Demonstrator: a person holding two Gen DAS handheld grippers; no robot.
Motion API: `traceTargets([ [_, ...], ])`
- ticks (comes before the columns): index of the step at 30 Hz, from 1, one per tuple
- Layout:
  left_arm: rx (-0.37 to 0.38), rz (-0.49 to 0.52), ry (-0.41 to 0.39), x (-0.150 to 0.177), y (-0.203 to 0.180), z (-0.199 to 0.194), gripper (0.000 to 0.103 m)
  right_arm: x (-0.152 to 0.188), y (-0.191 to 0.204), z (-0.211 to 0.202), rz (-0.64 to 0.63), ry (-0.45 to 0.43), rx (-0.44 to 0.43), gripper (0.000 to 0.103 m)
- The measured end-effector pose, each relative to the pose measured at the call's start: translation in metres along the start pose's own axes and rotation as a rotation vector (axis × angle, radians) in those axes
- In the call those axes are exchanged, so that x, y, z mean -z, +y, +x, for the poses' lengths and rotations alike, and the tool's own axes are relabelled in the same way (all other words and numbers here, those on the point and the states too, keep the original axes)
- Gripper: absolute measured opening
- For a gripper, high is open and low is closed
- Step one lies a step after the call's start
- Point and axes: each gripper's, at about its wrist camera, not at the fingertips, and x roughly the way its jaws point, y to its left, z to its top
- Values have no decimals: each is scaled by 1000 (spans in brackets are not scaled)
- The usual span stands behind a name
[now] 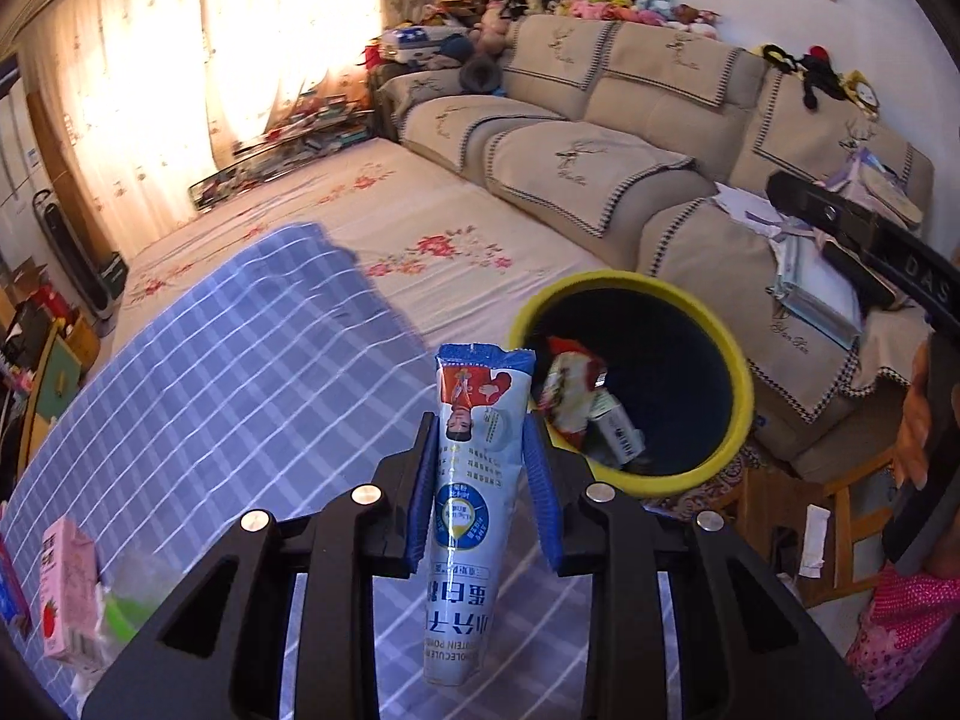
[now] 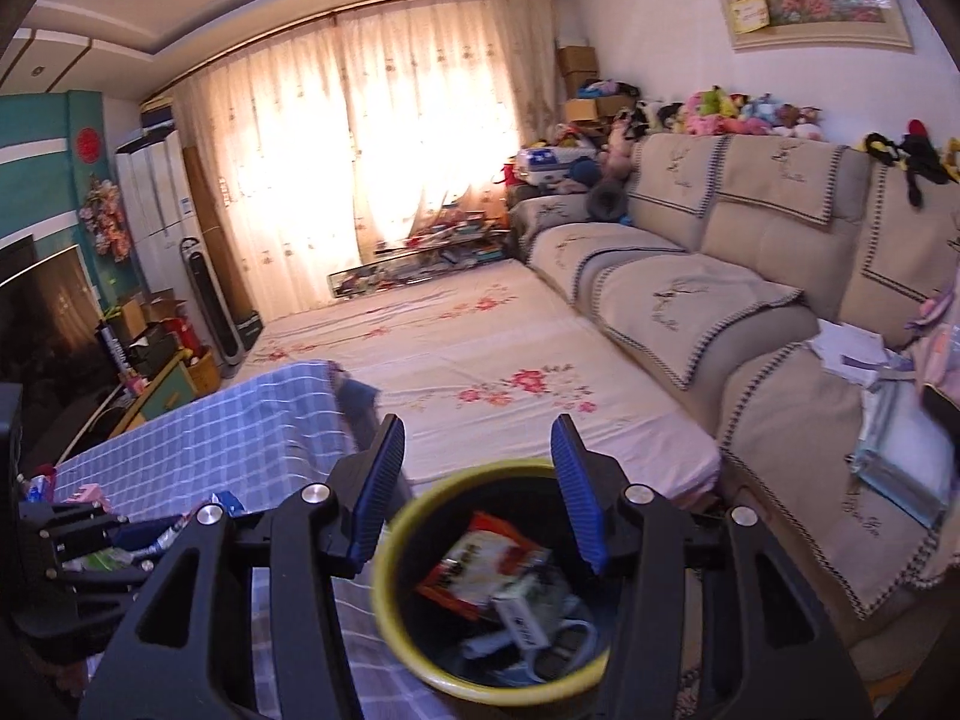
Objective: Collect trash
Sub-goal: 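Carry the white tube over the yellow bin and open the left gripper, then grasp the clear jar with green lid with the right gripper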
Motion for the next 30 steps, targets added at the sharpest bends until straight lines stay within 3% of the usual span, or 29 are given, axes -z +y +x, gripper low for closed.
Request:
traceTargets([
  [8,87,77,35,-38,-73,55,29,15,-81,-12,78,20,123,49],
  [14,107,99,60,-60,-106,96,32,15,-97,-16,96,8,137,51],
  [16,103,91,61,-66,-112,107,36,14,-99,-17,95,9,134,51],
  [18,96,80,59,-69,-114,113,54,14,-98,-16,91,12,132,51],
  [20,94,65,36,-71,-113,113,64,13,-95,-16,87,16,129,51],
  [25,74,42,-26,-64,-98,87,66,14,-87,-17,80,19,115,52],
  [30,12,-6,-149,-47,-70,31,76,17,-64,-8,55,51,75,54],
])
